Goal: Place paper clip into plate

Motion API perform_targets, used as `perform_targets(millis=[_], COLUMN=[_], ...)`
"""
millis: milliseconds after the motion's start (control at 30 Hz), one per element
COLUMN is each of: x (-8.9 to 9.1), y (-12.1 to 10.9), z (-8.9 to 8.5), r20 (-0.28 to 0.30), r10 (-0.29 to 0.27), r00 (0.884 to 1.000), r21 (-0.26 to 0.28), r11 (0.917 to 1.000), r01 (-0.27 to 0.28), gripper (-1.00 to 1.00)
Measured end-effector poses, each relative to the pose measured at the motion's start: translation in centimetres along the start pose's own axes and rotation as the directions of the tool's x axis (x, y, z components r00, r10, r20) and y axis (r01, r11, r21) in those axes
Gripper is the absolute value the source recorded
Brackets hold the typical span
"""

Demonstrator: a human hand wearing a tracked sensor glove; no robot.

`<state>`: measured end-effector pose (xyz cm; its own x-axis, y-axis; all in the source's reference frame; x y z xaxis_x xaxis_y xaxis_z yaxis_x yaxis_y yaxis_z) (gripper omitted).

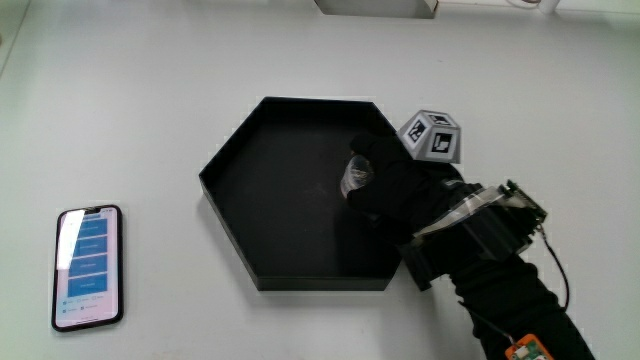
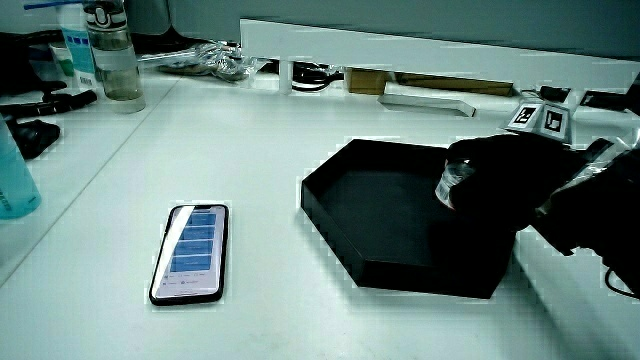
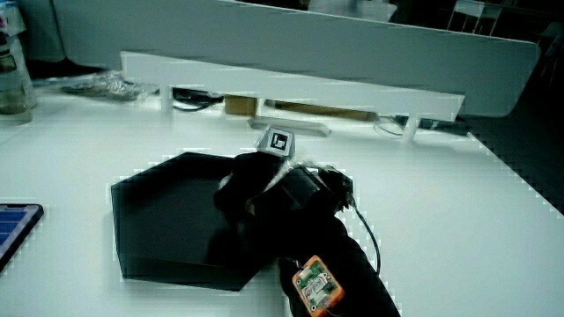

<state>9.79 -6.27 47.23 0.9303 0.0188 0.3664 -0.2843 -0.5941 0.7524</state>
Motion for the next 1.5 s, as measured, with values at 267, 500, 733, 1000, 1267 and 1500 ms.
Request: perform_targets(millis=[267, 500, 733, 1000, 1267, 1500], x=[-0.4, -0.7, -1.2, -1.0, -1.1, -1.0], y=[0.9, 1.4, 2.0, 2.0, 2.3, 0.9], z=[-1.0, -1.9, -3.5, -3.6, -3.7, -2.5], r20=[0.015, 0.033, 0.095, 0.083, 0.089, 0.053], r10=[-0.035, -0.039, -0.051, -0.065, -0.08, -0.067], r00=[0.999, 0.999, 0.994, 0.994, 0.993, 0.996], r21=[-0.029, -0.047, -0.073, -0.087, -0.142, -0.109], r11=[0.999, 0.9981, 0.9956, 0.9936, 0.9856, 0.9914], r01=[0.035, 0.04, 0.058, 0.072, 0.092, 0.072], gripper=[0.0, 0.0, 0.0, -0.17, -0.61, -1.0])
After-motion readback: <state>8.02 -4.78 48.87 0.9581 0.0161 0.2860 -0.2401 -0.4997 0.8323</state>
